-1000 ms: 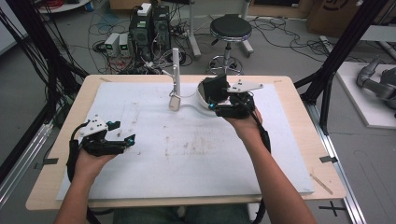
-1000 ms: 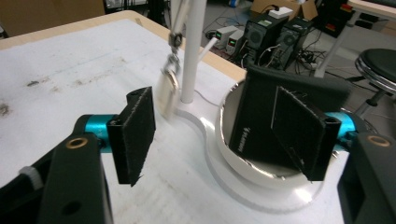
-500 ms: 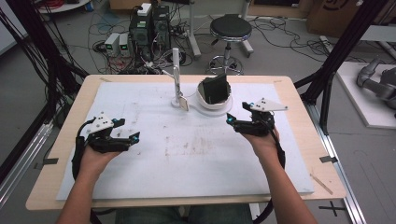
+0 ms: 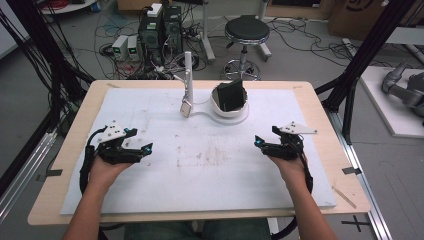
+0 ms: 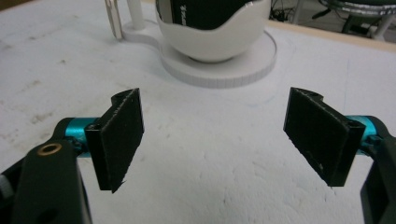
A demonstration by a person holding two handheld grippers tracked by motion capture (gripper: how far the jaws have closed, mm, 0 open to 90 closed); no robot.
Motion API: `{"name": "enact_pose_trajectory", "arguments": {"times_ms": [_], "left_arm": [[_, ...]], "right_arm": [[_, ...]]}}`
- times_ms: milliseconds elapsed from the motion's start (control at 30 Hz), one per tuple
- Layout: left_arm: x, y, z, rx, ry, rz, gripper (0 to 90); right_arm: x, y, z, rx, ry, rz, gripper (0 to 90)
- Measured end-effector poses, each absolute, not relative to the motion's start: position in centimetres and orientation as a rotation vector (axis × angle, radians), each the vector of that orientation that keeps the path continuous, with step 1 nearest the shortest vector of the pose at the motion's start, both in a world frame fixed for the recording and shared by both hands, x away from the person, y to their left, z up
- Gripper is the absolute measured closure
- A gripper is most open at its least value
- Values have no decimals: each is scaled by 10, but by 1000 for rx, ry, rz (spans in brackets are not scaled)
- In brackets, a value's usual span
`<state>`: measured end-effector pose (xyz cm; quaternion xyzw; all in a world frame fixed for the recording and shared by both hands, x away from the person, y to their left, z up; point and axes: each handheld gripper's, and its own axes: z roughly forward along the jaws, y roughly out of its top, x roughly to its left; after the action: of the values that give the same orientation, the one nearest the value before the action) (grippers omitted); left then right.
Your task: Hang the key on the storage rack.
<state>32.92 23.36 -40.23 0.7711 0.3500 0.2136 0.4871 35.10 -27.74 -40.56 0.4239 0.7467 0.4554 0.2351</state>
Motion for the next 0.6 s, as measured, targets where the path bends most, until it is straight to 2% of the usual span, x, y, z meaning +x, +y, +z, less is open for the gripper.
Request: {"name": "enact_pose_trajectory", "arguments": {"times_ms": [600], "left_arm": [[328, 232, -403, 1884, 860, 511, 189]], "right_arm": [[357, -278, -416, 1197, 2110, 1173, 203]]}}
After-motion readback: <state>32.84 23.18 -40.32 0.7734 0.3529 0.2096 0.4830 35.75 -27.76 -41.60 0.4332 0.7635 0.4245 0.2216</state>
